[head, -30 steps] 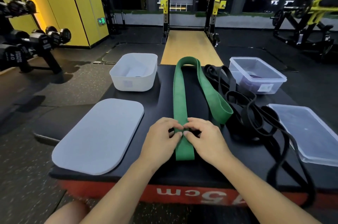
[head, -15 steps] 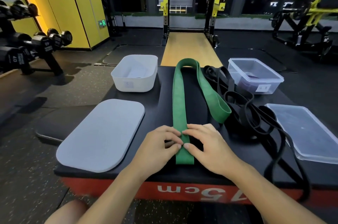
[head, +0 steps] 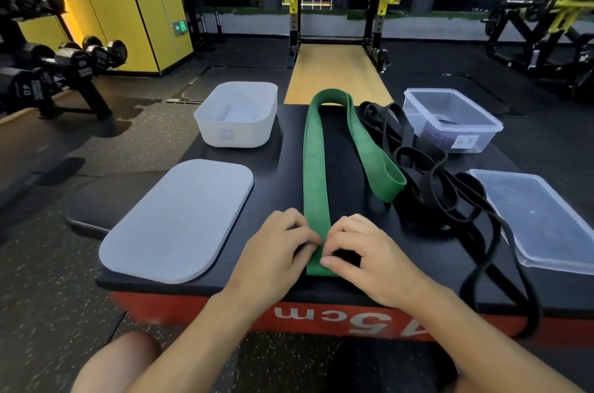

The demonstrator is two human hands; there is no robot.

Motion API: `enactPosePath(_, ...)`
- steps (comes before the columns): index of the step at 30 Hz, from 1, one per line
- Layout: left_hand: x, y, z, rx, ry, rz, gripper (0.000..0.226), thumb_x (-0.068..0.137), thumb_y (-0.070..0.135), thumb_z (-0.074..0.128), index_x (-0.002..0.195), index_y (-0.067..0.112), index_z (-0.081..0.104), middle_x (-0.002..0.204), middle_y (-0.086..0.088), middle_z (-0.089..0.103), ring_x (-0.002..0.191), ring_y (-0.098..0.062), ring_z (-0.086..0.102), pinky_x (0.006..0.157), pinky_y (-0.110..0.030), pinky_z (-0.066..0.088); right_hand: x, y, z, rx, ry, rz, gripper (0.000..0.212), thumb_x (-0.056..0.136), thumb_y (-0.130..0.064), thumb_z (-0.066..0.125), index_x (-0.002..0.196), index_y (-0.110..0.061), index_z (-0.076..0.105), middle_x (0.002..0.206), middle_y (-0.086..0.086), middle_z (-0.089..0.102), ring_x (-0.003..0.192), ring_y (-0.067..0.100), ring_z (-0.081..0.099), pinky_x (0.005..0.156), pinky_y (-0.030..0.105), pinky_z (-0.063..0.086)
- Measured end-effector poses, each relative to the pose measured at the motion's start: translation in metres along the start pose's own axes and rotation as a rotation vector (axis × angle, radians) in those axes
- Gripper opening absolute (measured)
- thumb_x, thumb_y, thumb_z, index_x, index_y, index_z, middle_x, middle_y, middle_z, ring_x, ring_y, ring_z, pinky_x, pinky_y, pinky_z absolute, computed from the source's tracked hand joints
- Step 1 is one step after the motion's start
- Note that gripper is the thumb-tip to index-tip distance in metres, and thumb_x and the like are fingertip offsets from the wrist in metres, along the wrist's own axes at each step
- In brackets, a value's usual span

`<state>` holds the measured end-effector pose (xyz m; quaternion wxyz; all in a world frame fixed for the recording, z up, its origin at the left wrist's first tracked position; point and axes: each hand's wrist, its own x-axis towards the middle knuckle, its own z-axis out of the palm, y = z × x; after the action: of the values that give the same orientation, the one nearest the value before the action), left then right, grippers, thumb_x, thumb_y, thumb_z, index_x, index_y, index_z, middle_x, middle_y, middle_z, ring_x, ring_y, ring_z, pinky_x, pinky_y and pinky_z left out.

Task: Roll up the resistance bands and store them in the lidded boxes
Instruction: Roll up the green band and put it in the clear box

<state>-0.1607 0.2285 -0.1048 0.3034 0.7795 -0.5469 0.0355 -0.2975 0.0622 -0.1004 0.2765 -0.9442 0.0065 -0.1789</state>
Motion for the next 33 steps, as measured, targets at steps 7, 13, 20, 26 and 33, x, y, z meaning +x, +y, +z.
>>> enactPosePath(7, -0.013, -0.011, -0.016, -0.131, -0.117, 0.056, 0.015, 0.099, 0.025, 0.068, 0.100, 0.038, 0.075, 0.104, 0.024, 0.059, 0.104, 0.002, 0.060, 0.086, -0.019, 0.048, -0.006, 0.003, -0.004, -0.078, -0.031, -0.091, 0.028, 0.088, -0.055, 0.074, 0.100, -0.030, 0.078, 0.106, -0.021, 0.058, 0.109, 0.006, 0.055, 0.087, 0.032, 0.052)
enactPosePath(13, -0.021, -0.011, -0.019, -0.264, -0.114, 0.058, 0.006, 0.087, 0.034, 0.077, 0.092, 0.036, 0.080, 0.106, 0.025, 0.067, 0.120, -0.002, 0.062, 0.099, -0.028, 0.051, -0.012, 0.002, -0.005, -0.138, -0.013, -0.119, 0.028, 0.096, -0.049, 0.067, 0.109, -0.029, 0.081, 0.109, -0.021, 0.061, 0.110, 0.001, 0.056, 0.088, 0.030, 0.054)
enactPosePath(20, -0.015, -0.007, -0.016, -0.140, -0.147, 0.048, 0.012, 0.087, 0.057, 0.070, 0.091, 0.046, 0.066, 0.107, 0.029, 0.060, 0.114, 0.001, 0.055, 0.095, -0.017, 0.043, -0.012, -0.001, -0.002, -0.147, 0.023, -0.169, 0.024, 0.100, -0.039, 0.067, 0.106, -0.022, 0.082, 0.102, -0.014, 0.067, 0.099, 0.004, 0.061, 0.083, 0.028, 0.054)
enactPosePath(26, -0.020, -0.004, -0.011, 0.014, -0.159, 0.092, 0.020, 0.097, 0.055, 0.055, 0.099, 0.037, 0.063, 0.112, 0.028, 0.051, 0.117, 0.006, 0.046, 0.094, -0.018, 0.047, -0.015, 0.000, 0.003, -0.257, 0.084, -0.263, 0.021, 0.100, -0.033, 0.068, 0.104, -0.017, 0.082, 0.100, -0.008, 0.069, 0.094, 0.009, 0.064, 0.082, 0.029, 0.056)
enactPosePath(33, -0.018, -0.001, -0.015, 0.016, -0.175, 0.087, 0.016, 0.100, 0.051, 0.053, 0.100, 0.036, 0.061, 0.111, 0.028, 0.049, 0.115, 0.006, 0.042, 0.091, -0.018, 0.045, -0.013, -0.003, -0.002, -0.182, 0.036, -0.127, 0.023, 0.092, -0.049, 0.071, 0.104, -0.030, 0.069, 0.102, -0.019, 0.065, 0.094, 0.001, 0.060, 0.085, 0.029, 0.055)
